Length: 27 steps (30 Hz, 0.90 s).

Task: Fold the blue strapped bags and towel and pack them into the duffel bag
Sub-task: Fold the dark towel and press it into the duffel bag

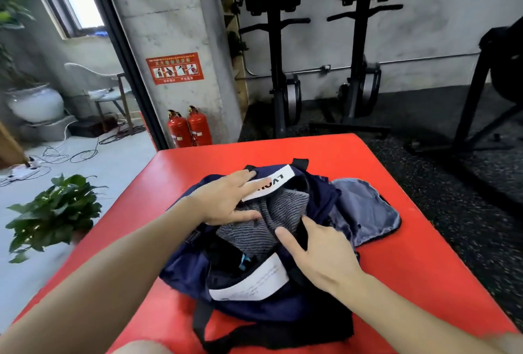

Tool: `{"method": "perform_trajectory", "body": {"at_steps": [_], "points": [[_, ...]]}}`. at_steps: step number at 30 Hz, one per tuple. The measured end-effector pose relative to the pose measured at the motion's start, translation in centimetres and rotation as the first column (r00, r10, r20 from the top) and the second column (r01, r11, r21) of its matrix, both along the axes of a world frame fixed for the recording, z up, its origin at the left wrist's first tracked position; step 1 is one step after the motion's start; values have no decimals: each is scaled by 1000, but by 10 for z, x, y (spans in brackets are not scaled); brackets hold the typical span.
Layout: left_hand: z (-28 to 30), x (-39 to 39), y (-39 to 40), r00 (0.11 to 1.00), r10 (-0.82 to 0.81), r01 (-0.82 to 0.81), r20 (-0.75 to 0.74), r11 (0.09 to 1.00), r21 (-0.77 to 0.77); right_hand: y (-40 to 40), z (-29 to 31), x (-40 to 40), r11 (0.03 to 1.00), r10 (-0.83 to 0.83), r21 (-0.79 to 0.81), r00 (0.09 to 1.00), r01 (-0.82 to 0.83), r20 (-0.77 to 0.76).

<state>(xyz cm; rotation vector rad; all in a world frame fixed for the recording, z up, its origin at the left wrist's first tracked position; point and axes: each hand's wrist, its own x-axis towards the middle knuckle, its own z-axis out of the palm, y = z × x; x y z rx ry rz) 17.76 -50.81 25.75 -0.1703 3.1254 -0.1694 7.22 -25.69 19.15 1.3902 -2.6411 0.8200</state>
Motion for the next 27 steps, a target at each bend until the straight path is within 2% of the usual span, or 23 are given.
{"method": "perform_trajectory", "body": {"at_steps": [2, 5, 7, 9, 11, 12, 14, 18, 23, 27], "points": [[7, 13, 2, 998, 0, -1, -56, 1000, -7, 4, 4, -4, 997, -21, -74, 1000, 22, 16], [13, 24, 23, 956, 65, -26, -287, 990, 138, 2, 15, -23, 963, -118, -250, 990, 95, -77], [12, 21, 51, 894, 64, 29, -443, 979, 201, -4, 21, -36, 945, -89, -325, 988, 43, -127], [0, 11, 82, 872, -3, 115, -489, 974, 197, -13, 17, -50, 929, 7, -366, 991, -58, -137], [-21, 1, 102, 893, -66, 173, -445, 964, 202, -20, 11, -61, 932, 82, -348, 994, -102, -71], [-32, -3, 106, 912, -64, 160, -406, 965, 207, -24, 6, -66, 939, 109, -329, 994, -101, 8], [-47, -5, 102, 951, 37, 23, -306, 981, 191, -27, 2, -72, 952, 136, -290, 983, -95, 126], [-61, -4, 84, 952, 244, -221, -187, 966, 136, -31, 3, -69, 932, 182, -338, 975, -129, 130], [-64, -12, 74, 905, 397, -391, -155, 918, 70, -22, 10, -64, 912, 219, -368, 974, -181, 61], [-56, -18, 75, 872, 475, -468, -123, 880, 81, -13, 14, -63, 917, 248, -336, 967, -216, 55]]}}
